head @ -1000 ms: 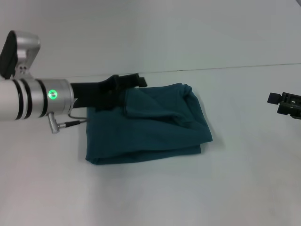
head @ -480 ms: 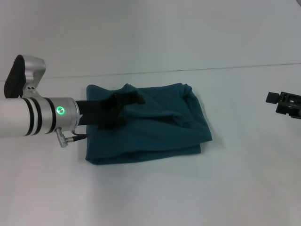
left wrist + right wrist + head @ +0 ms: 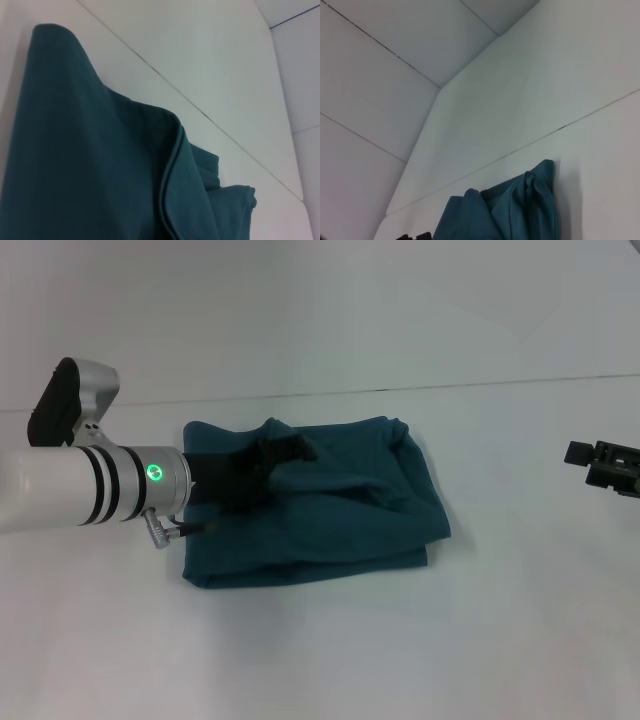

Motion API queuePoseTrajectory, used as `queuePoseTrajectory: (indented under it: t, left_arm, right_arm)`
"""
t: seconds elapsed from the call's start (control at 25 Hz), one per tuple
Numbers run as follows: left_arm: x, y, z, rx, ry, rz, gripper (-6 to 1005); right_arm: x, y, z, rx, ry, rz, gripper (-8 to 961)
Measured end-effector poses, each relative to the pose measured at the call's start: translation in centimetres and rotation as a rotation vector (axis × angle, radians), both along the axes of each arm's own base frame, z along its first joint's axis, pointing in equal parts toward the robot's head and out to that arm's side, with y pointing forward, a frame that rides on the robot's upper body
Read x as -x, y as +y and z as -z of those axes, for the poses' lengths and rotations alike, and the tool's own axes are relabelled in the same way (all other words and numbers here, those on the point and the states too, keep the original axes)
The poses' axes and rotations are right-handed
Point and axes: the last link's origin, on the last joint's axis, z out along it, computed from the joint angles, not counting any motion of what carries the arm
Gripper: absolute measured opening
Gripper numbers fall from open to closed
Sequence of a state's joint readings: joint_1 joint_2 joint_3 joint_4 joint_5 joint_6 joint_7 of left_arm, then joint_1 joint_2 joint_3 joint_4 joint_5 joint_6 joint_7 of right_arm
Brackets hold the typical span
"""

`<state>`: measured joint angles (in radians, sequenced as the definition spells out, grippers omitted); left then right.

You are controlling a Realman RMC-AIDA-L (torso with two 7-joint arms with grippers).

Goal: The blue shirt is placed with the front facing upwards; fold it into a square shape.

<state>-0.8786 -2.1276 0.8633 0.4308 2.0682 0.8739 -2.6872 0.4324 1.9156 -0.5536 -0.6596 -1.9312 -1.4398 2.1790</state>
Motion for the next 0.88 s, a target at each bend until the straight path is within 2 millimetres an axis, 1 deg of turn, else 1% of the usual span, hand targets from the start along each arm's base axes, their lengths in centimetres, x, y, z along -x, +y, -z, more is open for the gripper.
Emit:
queuePoseTrajectory:
  t: [0.04, 0.6, 0.8, 0.88]
  left_arm:
    - [0.02, -0.02, 0.01, 0.001, 0.0, -0.001, 949]
    - [0.24, 0.08, -0.3, -0.005, 0.013, 0.012, 696]
    - [0.73, -0.01, -0.24, -0.008, 0.019, -0.004, 521]
    - [0.8, -0.04, -0.22, -0.007, 0.019, -0.006, 424]
  right_arm:
    - [0.0, 0.0, 0.0, 0.0, 0.0, 0.0, 859]
    - [0.08, 0.05, -0.15, -0.003, 0.005, -0.003, 858]
    - [0.25, 0.22, -0.15, -0.003, 0.005, -0.008, 858]
    - [0.28, 0.24, -0.14, -0.003, 0.004, -0.009, 858]
